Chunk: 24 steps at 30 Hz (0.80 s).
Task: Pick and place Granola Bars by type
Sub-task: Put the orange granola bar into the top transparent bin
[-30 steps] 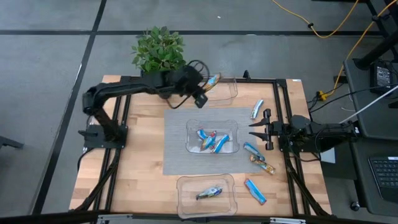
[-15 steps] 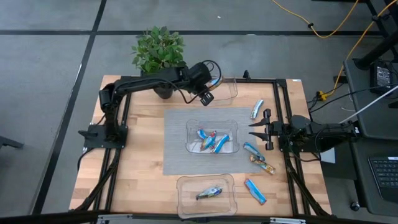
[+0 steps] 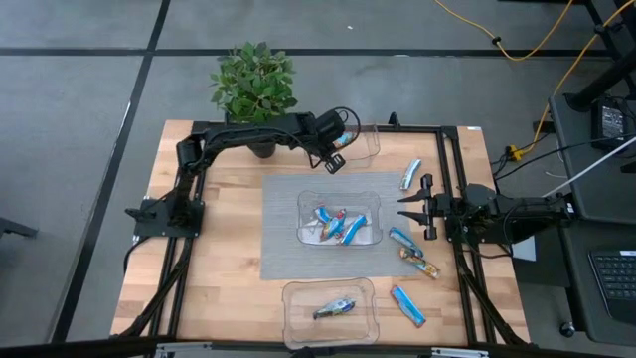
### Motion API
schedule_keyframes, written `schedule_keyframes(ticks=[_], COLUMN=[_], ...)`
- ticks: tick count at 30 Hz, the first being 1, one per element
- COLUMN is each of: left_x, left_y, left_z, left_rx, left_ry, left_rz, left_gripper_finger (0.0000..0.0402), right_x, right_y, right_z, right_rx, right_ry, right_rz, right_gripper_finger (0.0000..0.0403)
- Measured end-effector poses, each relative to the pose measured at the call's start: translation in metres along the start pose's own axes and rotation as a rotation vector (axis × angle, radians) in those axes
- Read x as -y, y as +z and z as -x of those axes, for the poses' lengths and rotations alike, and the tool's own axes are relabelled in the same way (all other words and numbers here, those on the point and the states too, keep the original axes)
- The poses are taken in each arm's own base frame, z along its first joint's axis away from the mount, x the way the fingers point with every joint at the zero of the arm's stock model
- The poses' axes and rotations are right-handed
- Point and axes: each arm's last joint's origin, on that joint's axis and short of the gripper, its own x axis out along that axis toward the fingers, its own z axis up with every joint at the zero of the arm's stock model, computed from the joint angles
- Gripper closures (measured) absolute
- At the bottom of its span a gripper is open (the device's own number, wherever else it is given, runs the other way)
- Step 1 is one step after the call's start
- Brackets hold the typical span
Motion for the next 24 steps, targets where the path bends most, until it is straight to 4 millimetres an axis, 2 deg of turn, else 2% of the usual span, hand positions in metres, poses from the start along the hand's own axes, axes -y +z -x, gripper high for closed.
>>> schedule_keyframes(ticks=[5,15,24], left_x=[-0.004,-0.02,-0.019], left_y=[-0.003,0.0,-0.001], left_z=[-0.018,-0.025,-0.028], left_rx=[-0.032,-0.035,-0.045], left_ry=[0.017,0.046,0.042], left_rz=[0.011,0.07,0.062], left_gripper_finger=[0.0398,0.0393,0.0345], right_x=[0.0,0.0,0.0], right_y=[0.0,0.0,0.0], right_z=[0.0,0.0,0.0], right_rx=[0.0,0.0,-0.001], right_ry=[0.0,0.0,0.0], right_rz=[0.0,0.0,0.004], right_gripper_finger=[0.0254,0.0254,0.0254])
